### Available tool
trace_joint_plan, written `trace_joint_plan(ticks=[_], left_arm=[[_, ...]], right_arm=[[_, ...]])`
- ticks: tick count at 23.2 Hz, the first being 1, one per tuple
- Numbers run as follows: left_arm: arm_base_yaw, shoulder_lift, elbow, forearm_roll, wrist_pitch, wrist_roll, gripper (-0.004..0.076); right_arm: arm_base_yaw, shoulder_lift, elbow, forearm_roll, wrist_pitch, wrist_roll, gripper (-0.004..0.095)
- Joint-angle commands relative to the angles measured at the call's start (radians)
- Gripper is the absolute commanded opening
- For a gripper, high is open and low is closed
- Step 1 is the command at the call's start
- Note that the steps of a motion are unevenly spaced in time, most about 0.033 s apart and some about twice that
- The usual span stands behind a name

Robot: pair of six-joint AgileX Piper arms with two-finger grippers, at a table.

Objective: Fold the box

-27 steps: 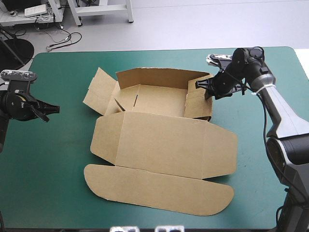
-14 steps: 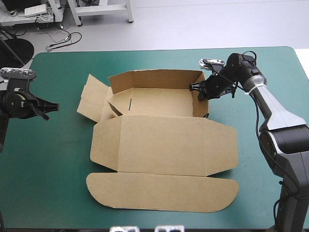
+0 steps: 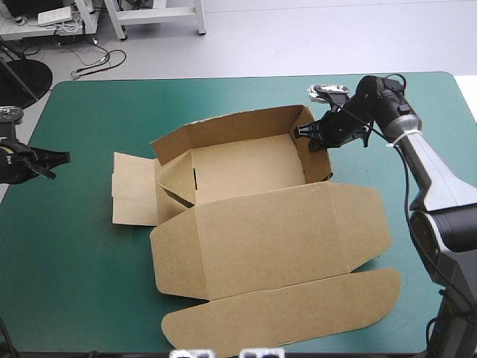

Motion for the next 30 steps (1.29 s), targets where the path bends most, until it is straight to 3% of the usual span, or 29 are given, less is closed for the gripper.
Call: trace_joint_plan(ticks=[1,9,13,19,24,30], left_arm=[[0.062,-0.027,-0.033,-0.115,-0.054,0.029,-0.0008],[0.072,-0.027,-0.033,-0.173,-0.092,0.055,-0.0008],[0.072,-0.024,-0.033,-0.231,-0.144,0.061,-0.0008],[0.072,0.01,-0.033,-0.643,-0.121,0.281,-0.0008],[0.072,0.037,-0.033,-1.097,-0.024,0.512,-0.0009],[0.07,0.036,-0.033,-1.39,0.161,0.641,-0.001]], right_arm=[[-0.009,-0.193,-0.03,0.047,-0.002,-0.017,-0.0015],[-0.071,-0.452,-0.03,0.071,0.003,-0.009,-0.0015],[-0.209,-0.556,-0.03,0.197,0.048,-0.051,-0.0015],[-0.347,-0.637,-0.03,0.374,0.086,-0.124,-0.0015],[-0.366,-0.654,-0.03,0.411,0.086,-0.14,-0.0015],[-0.366,-0.654,-0.03,0.446,0.086,-0.151,-0.0015]])
